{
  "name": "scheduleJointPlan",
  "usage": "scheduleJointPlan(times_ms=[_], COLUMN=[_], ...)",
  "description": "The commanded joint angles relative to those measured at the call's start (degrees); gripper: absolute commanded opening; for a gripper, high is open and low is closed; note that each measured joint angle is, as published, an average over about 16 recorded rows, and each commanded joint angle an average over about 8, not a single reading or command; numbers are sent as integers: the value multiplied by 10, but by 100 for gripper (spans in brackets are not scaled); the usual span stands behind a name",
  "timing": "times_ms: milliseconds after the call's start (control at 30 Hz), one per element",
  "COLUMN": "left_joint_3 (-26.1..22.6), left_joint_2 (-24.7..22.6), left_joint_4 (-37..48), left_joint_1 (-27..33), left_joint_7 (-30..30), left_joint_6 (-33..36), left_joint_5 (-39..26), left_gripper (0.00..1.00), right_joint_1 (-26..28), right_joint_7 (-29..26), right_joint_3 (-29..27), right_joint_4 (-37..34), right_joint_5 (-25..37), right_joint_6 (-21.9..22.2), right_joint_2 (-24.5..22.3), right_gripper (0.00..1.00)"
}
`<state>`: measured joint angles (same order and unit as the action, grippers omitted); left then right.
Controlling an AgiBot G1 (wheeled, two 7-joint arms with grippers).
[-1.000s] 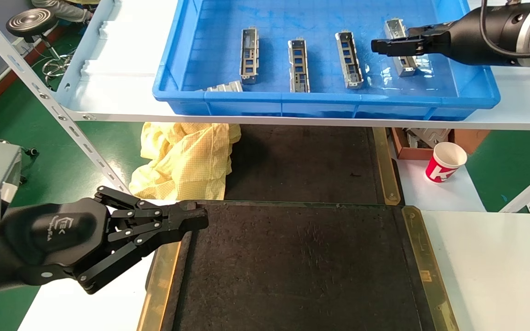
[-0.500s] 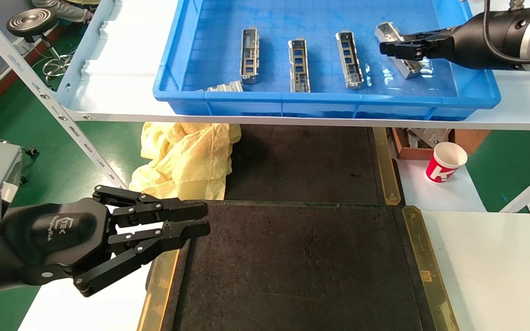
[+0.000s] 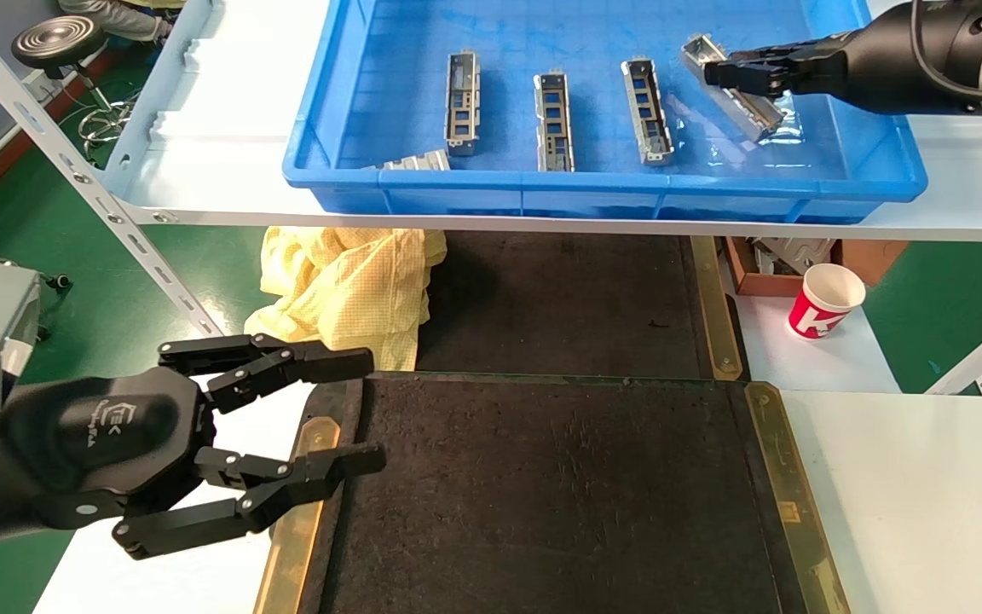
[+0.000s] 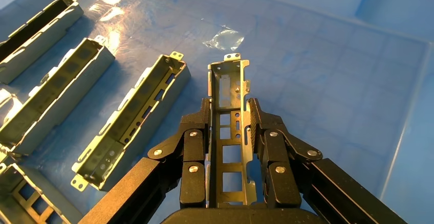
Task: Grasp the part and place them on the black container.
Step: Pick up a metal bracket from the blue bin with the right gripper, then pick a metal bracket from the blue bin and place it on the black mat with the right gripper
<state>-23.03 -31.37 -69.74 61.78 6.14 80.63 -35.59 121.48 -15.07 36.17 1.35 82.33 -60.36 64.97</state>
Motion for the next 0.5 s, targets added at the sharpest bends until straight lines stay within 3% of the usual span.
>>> scheduleJointPlan(times_ms=[33,267,500], left_joint_3=[0,0,0], left_joint_2=[0,0,0], left_joint_4=[0,0,0], left_joint_1=[0,0,0], left_joint_7=[0,0,0], left_joint_6=[0,0,0], left_joint_5=[0,0,0], left_gripper=[100,100,100], right_joint_1=[2,32,67], right_joint_7=[2,19,45], right_joint_3=[-1,-3,-1], right_joint_4=[1,18,37], right_joint_5=[-1,-5,-7], right_joint_6=[-2,-69,-213], right_joint_2=[-2,-8,-21], right_gripper=[0,0,0])
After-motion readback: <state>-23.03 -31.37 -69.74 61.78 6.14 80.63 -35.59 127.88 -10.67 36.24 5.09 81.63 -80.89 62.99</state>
